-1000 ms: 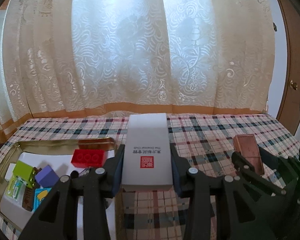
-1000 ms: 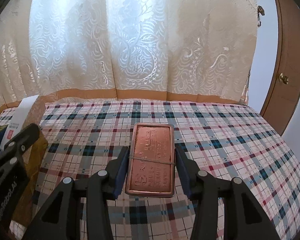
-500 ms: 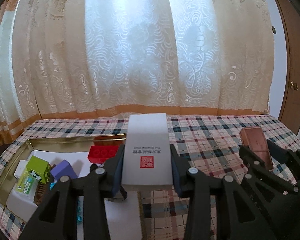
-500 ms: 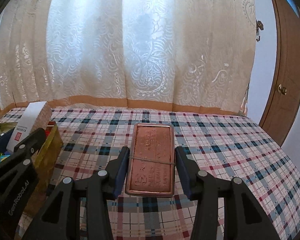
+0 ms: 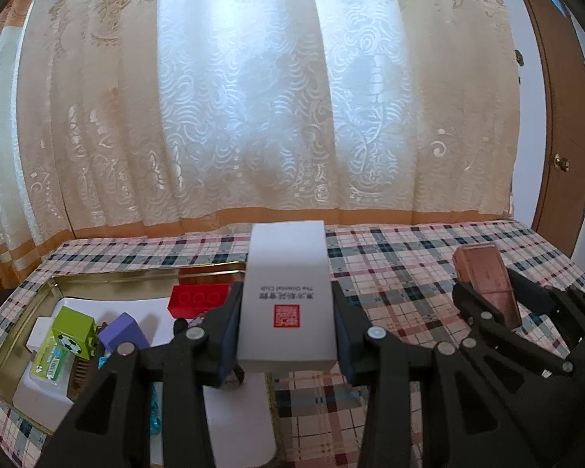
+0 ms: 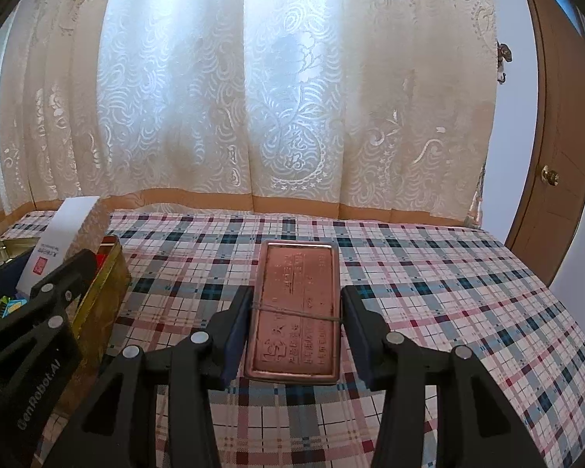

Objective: Organize rigid objects
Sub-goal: 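Carry the white box with the left tool while the right tool carries the copper plaque over the tray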

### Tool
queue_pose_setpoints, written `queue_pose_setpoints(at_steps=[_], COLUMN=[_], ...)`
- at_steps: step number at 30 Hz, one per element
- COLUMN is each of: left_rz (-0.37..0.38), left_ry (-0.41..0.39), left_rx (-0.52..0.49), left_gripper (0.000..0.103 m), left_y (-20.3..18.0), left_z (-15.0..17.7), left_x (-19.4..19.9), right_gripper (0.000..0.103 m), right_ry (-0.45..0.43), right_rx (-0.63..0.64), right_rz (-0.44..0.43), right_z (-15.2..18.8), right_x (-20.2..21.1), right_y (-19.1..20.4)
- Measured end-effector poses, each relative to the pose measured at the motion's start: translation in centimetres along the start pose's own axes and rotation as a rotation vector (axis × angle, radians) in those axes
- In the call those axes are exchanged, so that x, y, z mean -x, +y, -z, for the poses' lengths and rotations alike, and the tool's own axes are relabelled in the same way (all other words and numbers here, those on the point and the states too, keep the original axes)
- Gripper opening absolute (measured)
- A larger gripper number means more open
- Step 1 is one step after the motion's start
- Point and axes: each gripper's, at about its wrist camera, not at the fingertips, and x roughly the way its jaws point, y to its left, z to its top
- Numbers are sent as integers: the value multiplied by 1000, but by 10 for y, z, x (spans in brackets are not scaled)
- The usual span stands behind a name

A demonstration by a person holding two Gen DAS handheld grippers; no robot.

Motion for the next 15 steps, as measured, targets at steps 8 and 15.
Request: queue_pose_setpoints(at_steps=[8,15], left_rz=[21,27], left_ry=[-3,-2], left_rx=[-44,-59], left_gripper=[40,40], left_y=[-14,-18], left_z=[6,10], left_x=[4,9], right_gripper=[49,49], right_ry=[5,12], right_rx=[-1,-17], right_rz=[21,19], right_z=[5,10], right_x=[5,11], right_y=[-2,-9])
